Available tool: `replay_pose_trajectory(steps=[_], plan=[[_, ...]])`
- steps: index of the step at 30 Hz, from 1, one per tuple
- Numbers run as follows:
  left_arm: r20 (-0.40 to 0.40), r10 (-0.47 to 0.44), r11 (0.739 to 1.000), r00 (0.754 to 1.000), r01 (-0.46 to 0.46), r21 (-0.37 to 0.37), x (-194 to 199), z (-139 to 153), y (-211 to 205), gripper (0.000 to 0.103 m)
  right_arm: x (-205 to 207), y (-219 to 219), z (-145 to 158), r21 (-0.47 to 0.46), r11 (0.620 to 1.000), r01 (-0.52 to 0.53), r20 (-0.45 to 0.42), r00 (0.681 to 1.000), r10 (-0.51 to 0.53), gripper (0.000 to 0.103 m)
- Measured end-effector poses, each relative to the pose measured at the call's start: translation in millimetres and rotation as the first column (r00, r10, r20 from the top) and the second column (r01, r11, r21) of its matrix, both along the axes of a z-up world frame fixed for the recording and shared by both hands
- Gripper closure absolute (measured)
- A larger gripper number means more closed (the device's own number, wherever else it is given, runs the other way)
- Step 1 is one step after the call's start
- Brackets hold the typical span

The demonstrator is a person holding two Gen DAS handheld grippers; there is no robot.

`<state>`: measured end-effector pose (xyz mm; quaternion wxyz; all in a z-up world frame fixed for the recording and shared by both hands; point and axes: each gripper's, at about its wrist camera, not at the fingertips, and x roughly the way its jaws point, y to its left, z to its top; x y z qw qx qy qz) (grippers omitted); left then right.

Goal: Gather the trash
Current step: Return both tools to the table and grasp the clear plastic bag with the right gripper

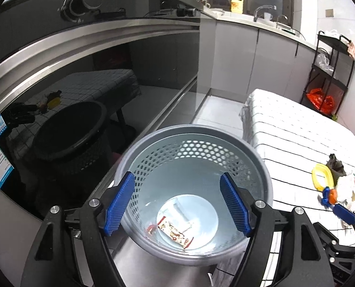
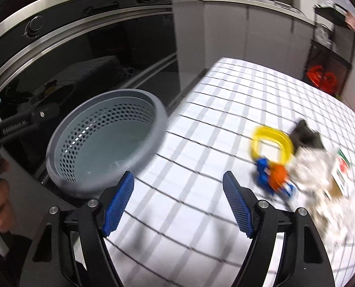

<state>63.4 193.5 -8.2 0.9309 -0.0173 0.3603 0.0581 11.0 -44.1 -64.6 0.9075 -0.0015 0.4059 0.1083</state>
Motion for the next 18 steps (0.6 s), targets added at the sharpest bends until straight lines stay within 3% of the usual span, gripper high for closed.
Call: replay_pose_trajectory(steps=[9,18], plan=[[0.027,-0.146,0.989,0.989,0.146,0.003,-23,14,-59,0.028,-61,-106,16,-0.018,0.983,0.184,0.028,0.983,-0.184,0.03],[0.041,-0.282,0.959,0.959,0.283,-0.011,-40,24,-127,0.027,-88,-215,23,-0.053,0.926,0.373,0.054,0.927,-0.37,0.027]])
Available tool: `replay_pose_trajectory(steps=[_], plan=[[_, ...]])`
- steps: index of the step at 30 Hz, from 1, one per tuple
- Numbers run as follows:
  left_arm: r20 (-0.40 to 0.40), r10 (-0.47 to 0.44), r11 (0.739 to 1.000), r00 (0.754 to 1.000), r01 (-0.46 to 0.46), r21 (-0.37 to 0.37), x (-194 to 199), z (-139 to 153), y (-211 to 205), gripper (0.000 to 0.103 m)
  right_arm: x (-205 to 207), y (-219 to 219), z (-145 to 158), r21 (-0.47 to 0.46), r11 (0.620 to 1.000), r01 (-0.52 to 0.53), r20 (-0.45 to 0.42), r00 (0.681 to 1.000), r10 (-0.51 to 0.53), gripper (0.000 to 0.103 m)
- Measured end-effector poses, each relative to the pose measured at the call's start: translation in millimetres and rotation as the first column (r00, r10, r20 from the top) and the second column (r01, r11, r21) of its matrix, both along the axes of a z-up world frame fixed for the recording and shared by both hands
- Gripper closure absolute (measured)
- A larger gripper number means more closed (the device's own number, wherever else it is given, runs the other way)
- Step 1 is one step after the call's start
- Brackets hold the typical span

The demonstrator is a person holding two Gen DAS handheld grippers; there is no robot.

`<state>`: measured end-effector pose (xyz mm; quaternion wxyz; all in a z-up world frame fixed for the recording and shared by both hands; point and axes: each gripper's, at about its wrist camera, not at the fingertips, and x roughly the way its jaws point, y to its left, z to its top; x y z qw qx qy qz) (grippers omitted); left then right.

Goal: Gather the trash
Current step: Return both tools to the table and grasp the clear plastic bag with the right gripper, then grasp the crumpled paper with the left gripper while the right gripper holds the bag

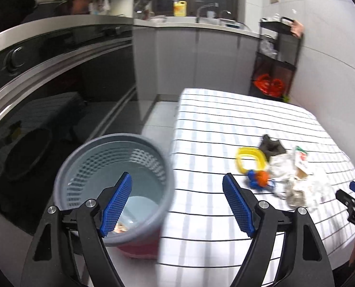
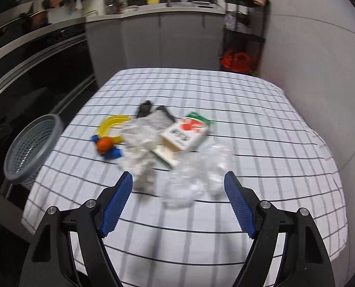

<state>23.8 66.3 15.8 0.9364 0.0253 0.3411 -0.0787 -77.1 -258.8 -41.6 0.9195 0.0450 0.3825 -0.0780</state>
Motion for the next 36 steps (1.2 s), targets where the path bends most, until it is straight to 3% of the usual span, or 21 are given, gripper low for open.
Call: replay_pose_trajectory(steps=[9,13,21,28,29,31,33,36], plan=[[-0.003,-0.114,0.993,0.994,0.114,-0.017,-3,-10,-82,0.02,23,-43,-29,-0.008,1.0,0.024,-0.065,0.998,-0.024,0.027],[-0.023,-0.137,0.99,0.99,0.137,0.035,-1,-32,-109,0.019,45,-43,-42,0.02,1.0,0.013,-0.092,0.996,-0.011,0.027],[-0.074,-0.149,0.987,0.986,0.153,0.057,2,-58,-129,0.018,66,-50,-64,0.062,0.998,0.032,-0.134,0.991,-0.024,0.027],[-0.091,-0.177,0.982,0.98,0.183,0.052,-2,-64,-139,0.015,72,-49,-73,0.068,0.997,0.038,-0.154,0.988,-0.027,0.028],[-0.089,-0.18,0.981,0.98,0.186,0.055,-2,-64,-141,0.015,71,-50,-72,0.071,0.997,0.04,-0.15,0.988,-0.029,0.03],[-0.09,-0.186,0.98,0.979,0.191,0.061,-3,-65,-143,0.014,71,-50,-72,0.072,0.997,0.038,-0.15,0.988,-0.027,0.043],[-0.094,-0.19,0.979,0.977,0.196,0.064,-4,-67,-145,0.014,70,-51,-72,0.077,0.996,0.038,-0.16,0.987,-0.025,0.064],[-0.098,-0.198,0.976,0.975,0.205,0.068,-6,-70,-148,0.013,66,-54,-72,0.104,0.994,0.041,-0.158,0.987,-0.024,0.075]])
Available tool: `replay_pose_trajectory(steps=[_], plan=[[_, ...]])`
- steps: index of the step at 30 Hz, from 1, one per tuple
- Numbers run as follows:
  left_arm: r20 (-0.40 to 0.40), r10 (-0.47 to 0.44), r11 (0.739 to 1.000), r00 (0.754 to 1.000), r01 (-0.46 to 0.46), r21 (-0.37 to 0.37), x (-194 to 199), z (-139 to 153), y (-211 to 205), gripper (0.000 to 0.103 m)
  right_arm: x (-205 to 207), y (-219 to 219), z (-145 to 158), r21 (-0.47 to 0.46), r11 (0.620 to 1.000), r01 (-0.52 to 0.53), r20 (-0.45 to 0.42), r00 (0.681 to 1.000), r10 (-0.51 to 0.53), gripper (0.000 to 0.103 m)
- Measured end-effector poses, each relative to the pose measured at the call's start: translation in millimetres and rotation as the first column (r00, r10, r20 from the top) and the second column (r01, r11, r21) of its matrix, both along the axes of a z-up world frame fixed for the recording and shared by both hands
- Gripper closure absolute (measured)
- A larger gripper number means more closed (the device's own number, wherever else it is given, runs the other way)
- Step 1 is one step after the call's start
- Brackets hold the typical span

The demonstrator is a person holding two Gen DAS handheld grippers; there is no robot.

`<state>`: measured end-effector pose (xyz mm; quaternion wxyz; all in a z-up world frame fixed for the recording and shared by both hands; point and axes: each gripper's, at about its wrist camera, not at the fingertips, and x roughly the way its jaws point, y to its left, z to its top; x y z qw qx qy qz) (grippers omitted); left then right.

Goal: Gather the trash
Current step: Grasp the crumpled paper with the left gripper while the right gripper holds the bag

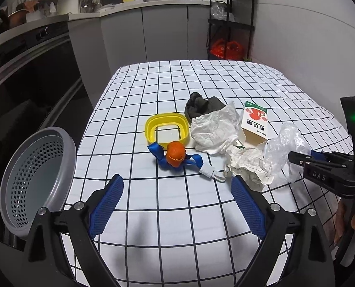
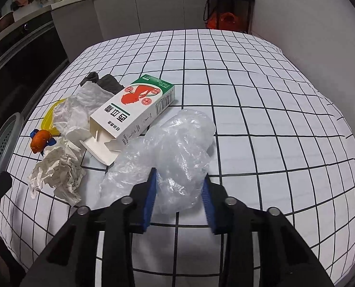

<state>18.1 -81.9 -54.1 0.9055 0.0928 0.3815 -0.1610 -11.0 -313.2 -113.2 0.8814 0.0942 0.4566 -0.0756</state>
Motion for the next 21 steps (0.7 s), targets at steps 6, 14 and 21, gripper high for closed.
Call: replay_pose_trajectory(steps=[6,14,21], plan=[[-0.004,-0.031,0.999,0.999,0.031,-0.009,-8,-6,-8,0.01,-18,-13,16,0.041,0.999,0.035,0.056,0.998,-0.037,0.081],[-0.012,-0.086,0.996,0.996,0.085,-0.034,-18,-8,-33,0.009,-38,-40,41,0.101,0.988,0.114,0.117,0.985,-0.125,0.082],[0.002,-0.065,0.998,0.998,0.065,0.013,-18,-19,-65,0.009,-46,-54,51,0.161,0.978,0.13,0.135,0.979,-0.152,0.082]])
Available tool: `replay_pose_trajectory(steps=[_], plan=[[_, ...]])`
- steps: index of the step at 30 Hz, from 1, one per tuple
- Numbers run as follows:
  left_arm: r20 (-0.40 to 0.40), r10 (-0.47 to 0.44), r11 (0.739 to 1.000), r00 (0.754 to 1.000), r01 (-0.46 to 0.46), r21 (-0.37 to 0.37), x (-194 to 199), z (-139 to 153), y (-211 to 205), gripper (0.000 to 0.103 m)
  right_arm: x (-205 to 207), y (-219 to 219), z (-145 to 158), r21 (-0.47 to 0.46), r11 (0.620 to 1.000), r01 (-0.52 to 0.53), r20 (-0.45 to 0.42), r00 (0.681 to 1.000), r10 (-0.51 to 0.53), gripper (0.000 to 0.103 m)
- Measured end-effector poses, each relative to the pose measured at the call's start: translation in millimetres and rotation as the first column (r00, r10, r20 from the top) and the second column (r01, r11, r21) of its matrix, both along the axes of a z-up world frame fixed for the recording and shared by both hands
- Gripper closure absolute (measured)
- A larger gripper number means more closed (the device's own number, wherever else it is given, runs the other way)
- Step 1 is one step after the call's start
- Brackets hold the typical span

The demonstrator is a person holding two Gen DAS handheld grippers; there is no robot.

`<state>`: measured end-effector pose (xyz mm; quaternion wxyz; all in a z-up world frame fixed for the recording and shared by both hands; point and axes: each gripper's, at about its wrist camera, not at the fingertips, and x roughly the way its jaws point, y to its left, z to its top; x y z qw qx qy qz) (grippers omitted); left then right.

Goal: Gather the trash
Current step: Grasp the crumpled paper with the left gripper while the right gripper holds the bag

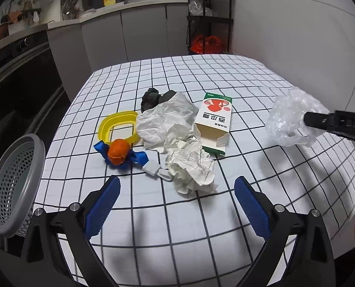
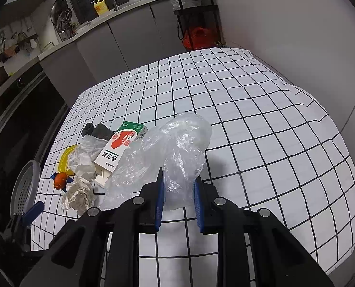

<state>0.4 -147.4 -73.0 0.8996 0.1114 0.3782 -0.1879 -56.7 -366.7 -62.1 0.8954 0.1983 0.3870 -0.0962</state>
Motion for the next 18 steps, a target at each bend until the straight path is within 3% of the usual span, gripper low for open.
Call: replay_pose_trajectory(steps=[7,13,17,18], plan=[[-0.019,0.052,0.999,0.998,-0.052,0.005,15,-13,-11,0.012,-3,-2,7,0.037,0.999,-0.02,0.025,1.0,0.019,0.082],[-0.026,0.059,0.998,0.998,-0.058,0.025,18,-14,-22,0.039,-1,2,8,0.03,0.999,-0.041,0.023,0.999,0.04,0.082],[-0.036,0.062,0.998,0.997,-0.062,0.021,16,-14,-22,0.065,-2,2,8,0.028,0.999,-0.044,0.022,0.999,0.044,0.082],[-0.033,0.064,0.998,0.997,-0.063,0.019,16,-13,-21,0.067,-2,2,8,0.027,0.999,-0.044,0.023,0.999,0.044,0.082]])
